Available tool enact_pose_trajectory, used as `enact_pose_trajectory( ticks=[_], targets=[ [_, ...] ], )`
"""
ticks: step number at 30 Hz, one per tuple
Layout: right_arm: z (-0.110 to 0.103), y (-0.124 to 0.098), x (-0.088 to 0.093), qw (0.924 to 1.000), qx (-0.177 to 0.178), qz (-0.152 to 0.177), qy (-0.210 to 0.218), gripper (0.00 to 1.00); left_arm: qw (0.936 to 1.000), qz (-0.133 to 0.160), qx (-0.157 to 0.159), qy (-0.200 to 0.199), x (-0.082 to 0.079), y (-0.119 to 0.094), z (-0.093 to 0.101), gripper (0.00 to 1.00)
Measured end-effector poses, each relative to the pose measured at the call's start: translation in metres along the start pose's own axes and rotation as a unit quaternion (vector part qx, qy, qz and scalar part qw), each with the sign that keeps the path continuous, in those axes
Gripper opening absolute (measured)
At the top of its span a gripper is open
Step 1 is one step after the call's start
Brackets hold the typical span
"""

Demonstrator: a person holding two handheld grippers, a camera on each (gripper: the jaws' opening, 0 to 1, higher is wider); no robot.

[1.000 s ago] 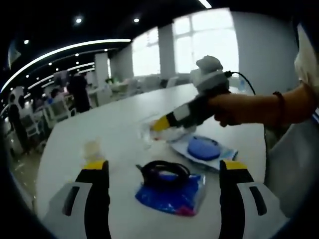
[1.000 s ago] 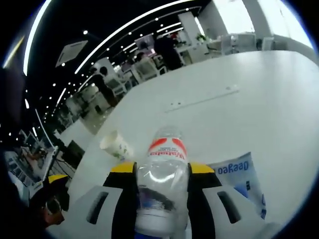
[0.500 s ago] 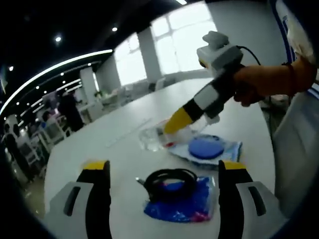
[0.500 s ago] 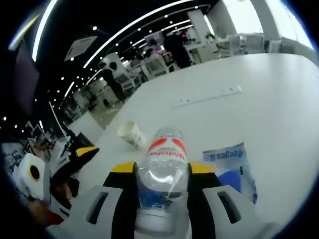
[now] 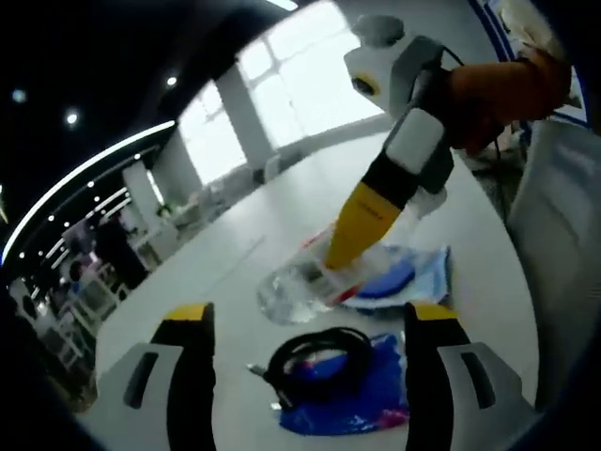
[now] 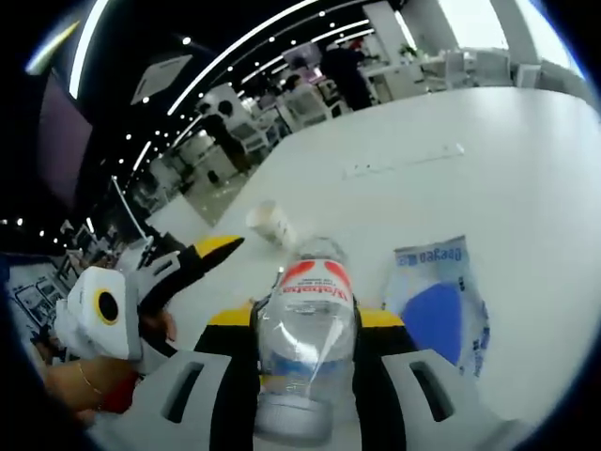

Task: Arrange the tabletop items into an orderly group along one side of the table until the central work area is clear of visible clutter.

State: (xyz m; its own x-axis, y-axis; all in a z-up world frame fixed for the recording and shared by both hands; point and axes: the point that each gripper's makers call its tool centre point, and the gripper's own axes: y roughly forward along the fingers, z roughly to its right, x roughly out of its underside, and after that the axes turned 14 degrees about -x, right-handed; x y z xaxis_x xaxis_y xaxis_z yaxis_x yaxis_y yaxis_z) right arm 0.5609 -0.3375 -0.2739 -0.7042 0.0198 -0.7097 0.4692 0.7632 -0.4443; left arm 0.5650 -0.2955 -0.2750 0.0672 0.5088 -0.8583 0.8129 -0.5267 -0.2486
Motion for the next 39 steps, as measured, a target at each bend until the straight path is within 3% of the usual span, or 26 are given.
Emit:
enact_pose_trajectory(
  ticks=[4,7,17,25,27,32,39],
  targets=[
    [-0.007,-0.006,0.014,0.9995,-0.015,-0.027,-0.005,0.37,0.9996,0.023,0.013,0.005,-0.008,-0.001,0.004,0.77],
    [-0.008,-0.011,0.022,0.999,-0.014,-0.043,-0.006,0.37,0.9993,0.022,0.029,0.004,-0.009,-0.002,0.011,0.76],
    [-0.017,-0.023,0.034,0.9978,-0.023,-0.061,0.0,0.37,0.9952,0.047,0.065,0.055,-0.02,-0.008,0.036,0.67],
    [-0.02,-0.031,0.045,0.9969,-0.019,-0.076,0.005,0.37,0.9847,0.071,0.113,0.111,-0.027,-0.018,0.062,0.54],
    [-0.021,-0.034,0.048,0.9965,-0.019,-0.082,0.004,0.37,0.9788,0.083,0.126,0.139,-0.028,-0.023,0.071,0.5],
    [-0.023,-0.037,0.055,0.9951,-0.021,-0.096,0.005,0.37,0.9746,0.084,0.141,0.152,-0.029,-0.025,0.08,0.49],
    [-0.025,-0.042,0.06,0.9932,-0.027,-0.113,0.01,0.38,0.9638,0.096,0.159,0.191,-0.031,-0.03,0.091,0.44]
  ],
)
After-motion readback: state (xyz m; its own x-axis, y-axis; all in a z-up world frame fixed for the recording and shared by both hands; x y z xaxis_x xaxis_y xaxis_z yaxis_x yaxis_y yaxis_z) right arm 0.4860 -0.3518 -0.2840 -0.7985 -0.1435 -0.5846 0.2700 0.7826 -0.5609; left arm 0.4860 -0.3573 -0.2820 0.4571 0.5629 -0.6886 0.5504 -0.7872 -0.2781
